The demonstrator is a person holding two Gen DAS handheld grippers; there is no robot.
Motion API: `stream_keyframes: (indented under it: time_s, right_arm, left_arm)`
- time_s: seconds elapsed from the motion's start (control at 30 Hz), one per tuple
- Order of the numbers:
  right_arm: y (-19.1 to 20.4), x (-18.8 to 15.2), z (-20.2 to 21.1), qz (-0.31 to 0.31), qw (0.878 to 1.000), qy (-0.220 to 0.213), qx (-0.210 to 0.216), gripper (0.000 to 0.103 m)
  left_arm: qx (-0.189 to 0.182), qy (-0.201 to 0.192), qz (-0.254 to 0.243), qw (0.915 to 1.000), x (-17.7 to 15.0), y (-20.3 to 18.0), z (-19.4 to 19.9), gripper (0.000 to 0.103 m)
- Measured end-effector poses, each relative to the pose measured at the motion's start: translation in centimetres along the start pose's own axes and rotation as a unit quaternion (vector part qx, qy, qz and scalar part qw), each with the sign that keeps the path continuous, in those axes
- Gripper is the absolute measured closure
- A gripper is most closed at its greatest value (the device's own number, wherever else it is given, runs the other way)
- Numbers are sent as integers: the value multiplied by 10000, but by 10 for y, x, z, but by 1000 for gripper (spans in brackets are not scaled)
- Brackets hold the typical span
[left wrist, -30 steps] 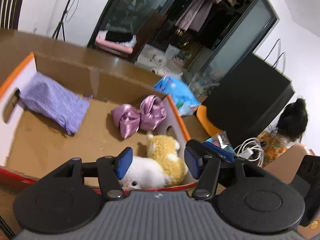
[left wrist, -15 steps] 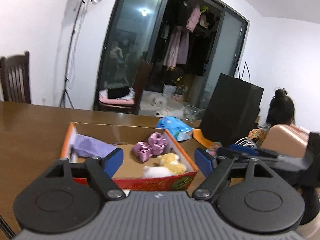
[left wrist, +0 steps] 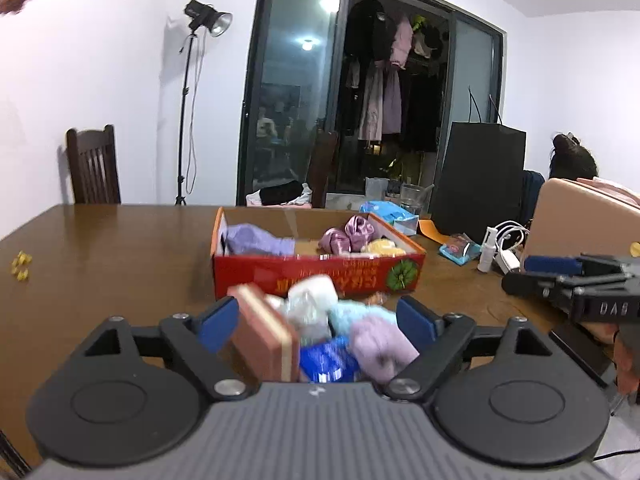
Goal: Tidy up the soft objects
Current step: 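Grasp the pink sponge block with the left tool and lift it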
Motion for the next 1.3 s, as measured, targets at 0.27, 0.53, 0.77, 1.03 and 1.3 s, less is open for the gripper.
stream_keyframes:
  time_s: [0.27,0.53,0.77,1.03,1.3]
  right_arm:
    - [36,-32,7,422,9984,340,151,34]
    - [27,-50,-31,29,9983,480,324,34]
    - [41,-76,-82,-229,9877,1086,1099,54]
    - [87,-64,-156,204,9744,1369,1774,65]
    - [86,-55,-206,769,9770,1835,768,76]
  left_arm:
    - [-4,-180,-152,9997,-5,-7,3,10]
    - [674,455,-4,9967,-32,-7,-95,18]
    - [550,742,841,9922,-37,32,-112,66]
    - [335,1161,2242,9670,-49,130,-81,46]
    - [1207,842,2021,9682,-55,161,-47,26]
Point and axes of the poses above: each gripper's, at about its wrist camera, not at the fingertips, and z roughly against the way its jaws point, y to its left, x to its top, the point moved 3 cm from there along -z, roughly the way its jaws point, and after that the axes turned 10 degrees about x, right-handed, at the moved point
